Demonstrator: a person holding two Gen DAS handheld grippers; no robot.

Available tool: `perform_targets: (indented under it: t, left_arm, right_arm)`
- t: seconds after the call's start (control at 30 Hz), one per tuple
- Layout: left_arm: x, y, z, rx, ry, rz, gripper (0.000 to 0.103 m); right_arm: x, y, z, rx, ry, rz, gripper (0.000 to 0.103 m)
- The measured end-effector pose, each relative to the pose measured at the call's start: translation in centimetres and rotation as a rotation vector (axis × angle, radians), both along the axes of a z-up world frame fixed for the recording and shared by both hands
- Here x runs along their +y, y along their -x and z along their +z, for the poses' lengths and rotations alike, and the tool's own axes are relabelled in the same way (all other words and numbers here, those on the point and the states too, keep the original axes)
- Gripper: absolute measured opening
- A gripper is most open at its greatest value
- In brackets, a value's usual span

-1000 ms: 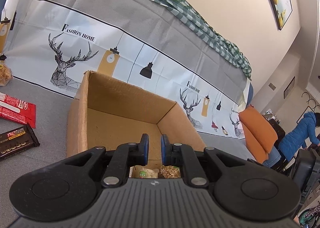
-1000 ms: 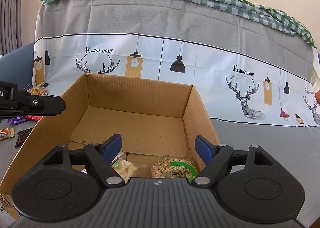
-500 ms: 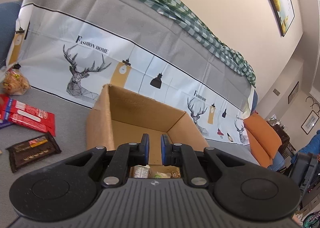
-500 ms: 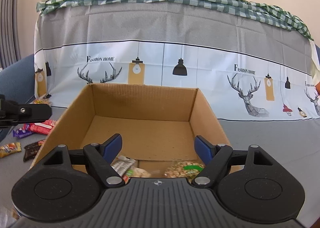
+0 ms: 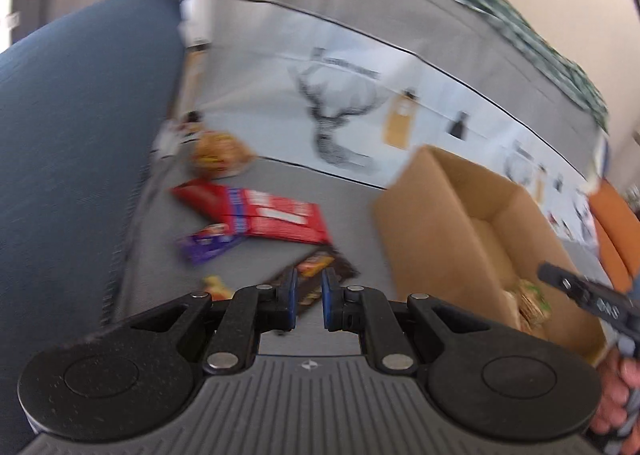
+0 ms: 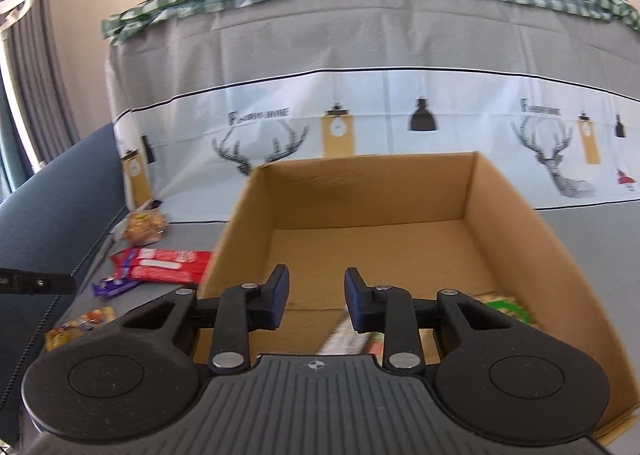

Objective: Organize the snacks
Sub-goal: 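Move both tools back to the snacks on the sofa seat, then grasp the yellow stick candy with the left tool while the right tool grasps the dark chocolate bar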

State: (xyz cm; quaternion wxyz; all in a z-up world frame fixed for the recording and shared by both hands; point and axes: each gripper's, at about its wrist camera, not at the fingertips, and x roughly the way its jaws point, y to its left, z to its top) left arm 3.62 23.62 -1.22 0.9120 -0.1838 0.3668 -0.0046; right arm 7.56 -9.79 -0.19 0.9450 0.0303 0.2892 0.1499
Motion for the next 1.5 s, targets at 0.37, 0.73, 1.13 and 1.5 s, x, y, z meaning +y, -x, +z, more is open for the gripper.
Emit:
perform_targets:
  t: [0.37,0.73,1.13,1.5]
  left_arm:
    - [0.7,-0.4,-3.2,0.133,-0.210,0.003,0.047]
    - [-0.4,-1.6,-5.4,0.209,-0.306,-0.035,0.060]
    - [0.8,-2.0,-6.5,0.321,-0.142,0.006,0.017]
    - [1.4,-2.1,-7.0,0.365,-0.061,0.018,0.017]
  right_arm:
    - [6.3,1.6,0.4,-0.030,0.016,0.121,0.032]
    - [12.1,3.4,-0.3,-0.085,0.080,0.244,0.032]
    - [16.9,1.9,-2.6,-0.022,0.073,0.272,0.043]
    - [19.3,-4.0,-7.6,0.196,0.020,0.099,0.082]
